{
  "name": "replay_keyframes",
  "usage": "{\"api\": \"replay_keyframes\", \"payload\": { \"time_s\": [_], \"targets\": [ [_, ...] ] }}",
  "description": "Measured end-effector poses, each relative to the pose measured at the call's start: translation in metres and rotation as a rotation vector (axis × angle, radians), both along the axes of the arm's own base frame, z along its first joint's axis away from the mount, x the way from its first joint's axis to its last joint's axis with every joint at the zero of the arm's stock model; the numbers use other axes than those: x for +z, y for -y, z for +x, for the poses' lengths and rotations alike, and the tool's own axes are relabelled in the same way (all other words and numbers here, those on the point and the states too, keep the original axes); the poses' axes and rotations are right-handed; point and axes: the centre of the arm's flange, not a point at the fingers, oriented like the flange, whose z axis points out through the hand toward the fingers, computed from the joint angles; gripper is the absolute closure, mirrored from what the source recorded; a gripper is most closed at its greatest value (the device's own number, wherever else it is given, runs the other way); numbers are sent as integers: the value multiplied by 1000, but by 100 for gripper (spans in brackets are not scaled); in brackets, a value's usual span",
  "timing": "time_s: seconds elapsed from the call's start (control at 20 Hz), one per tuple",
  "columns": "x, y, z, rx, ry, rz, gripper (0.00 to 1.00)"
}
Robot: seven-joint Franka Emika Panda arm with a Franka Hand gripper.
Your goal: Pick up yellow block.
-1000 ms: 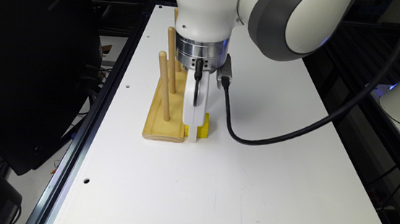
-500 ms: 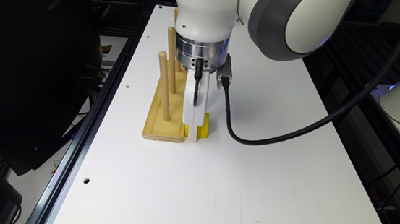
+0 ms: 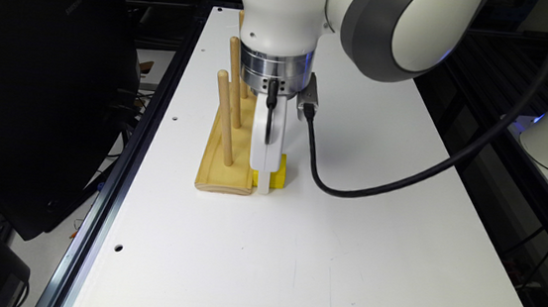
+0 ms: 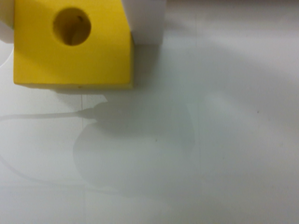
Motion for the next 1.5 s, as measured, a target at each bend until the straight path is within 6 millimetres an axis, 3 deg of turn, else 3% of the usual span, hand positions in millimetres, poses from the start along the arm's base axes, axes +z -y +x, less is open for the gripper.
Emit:
{"api": "replay_keyframes", "payload": {
  "time_s": [0.2, 0.55, 0.75, 0.85, 1.2, 1.3, 1.5],
  "targets": [
    [15, 0, 1, 1, 3, -5, 100],
    [20, -1, 2, 1, 9, -6, 100],
    [62, -3, 2, -1, 11, -15, 100],
    [72, -3, 0, -2, 8, -18, 100],
    [76, -2, -2, -3, 10, -19, 100],
    [90, -2, -2, -4, 18, -21, 100],
    [139, -3, -7, -9, 22, -24, 100]
  ]
}}
